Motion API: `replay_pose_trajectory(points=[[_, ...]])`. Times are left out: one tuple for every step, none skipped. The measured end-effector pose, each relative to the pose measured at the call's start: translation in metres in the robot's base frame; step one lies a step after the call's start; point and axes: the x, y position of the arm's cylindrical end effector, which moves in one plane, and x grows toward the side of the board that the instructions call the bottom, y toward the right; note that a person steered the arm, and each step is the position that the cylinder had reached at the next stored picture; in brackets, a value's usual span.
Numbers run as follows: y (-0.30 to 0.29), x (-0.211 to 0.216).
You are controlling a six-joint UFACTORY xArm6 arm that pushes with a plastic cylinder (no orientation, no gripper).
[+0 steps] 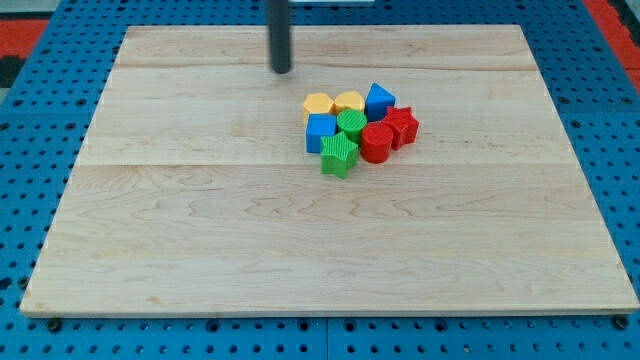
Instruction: Push the blue cube into the green circle
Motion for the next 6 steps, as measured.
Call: replay_pose_trajectory(points=[[-0.061,0.074],[-0.018,0.119],[0.043,0.109],[0.067,0.109],[0.117,0.107],[0.125,0.104]])
